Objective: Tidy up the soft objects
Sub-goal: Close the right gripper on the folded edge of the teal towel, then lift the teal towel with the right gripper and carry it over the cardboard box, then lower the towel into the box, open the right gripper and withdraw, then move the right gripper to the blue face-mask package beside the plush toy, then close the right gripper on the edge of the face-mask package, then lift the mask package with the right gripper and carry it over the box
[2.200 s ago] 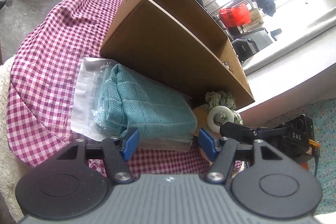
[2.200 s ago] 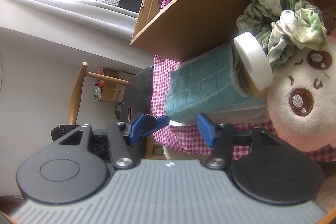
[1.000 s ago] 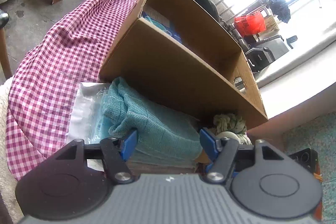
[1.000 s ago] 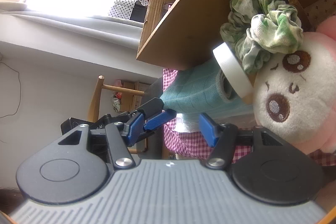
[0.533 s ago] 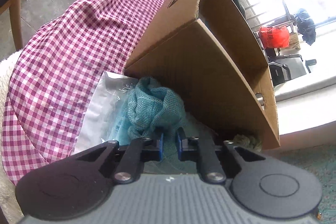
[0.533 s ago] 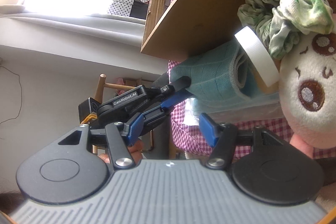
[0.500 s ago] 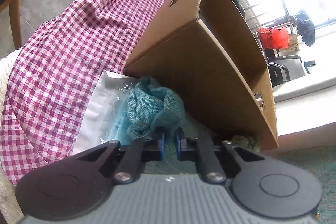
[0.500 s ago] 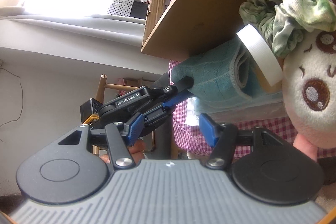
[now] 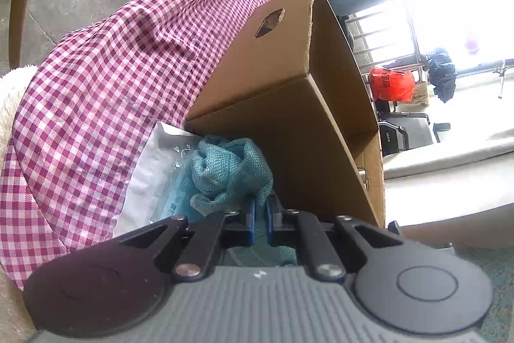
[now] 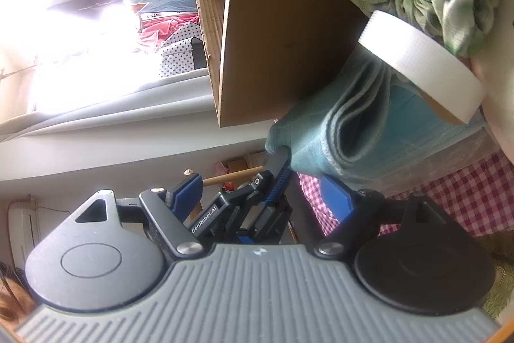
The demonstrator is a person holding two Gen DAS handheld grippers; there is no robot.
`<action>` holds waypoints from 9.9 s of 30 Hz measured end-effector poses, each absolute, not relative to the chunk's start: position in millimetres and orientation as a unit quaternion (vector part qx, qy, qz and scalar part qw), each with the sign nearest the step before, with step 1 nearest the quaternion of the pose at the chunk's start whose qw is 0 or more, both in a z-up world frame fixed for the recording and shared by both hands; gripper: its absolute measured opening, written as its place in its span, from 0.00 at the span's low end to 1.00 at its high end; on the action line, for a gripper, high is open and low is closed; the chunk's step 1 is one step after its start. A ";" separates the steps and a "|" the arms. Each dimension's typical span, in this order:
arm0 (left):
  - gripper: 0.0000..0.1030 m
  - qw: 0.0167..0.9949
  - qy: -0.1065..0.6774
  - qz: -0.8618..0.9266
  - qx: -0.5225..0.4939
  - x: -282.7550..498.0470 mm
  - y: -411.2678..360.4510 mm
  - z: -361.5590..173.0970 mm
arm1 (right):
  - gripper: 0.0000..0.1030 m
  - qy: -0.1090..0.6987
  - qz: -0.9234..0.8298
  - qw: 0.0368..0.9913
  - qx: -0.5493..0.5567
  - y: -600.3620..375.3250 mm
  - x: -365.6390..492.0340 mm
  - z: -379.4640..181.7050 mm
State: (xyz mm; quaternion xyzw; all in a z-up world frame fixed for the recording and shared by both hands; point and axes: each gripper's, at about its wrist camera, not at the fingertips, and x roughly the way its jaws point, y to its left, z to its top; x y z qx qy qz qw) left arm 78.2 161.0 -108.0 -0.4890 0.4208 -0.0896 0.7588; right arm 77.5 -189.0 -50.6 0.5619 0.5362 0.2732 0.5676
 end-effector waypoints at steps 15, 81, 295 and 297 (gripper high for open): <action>0.07 0.740 0.413 -0.109 -0.520 79.1 182.1 -124.0 | 0.59 0.566 0.213 0.580 0.546 -144.3 89.8 -55.5; 0.07 0.821 0.518 -0.107 -0.214 409.2 19.8 -61.9 | 0.14 0.528 0.248 0.768 0.264 -219.7 421.9 -27.1; 0.17 0.886 0.278 -0.276 -0.249 23.5 99.1 112.1 | 0.23 0.398 0.461 0.669 0.426 -213.1 71.3 38.9; 0.17 0.880 0.263 -0.295 -0.264 40.3 91.1 115.5 | 0.31 0.384 0.457 0.677 0.431 -222.9 82.2 48.6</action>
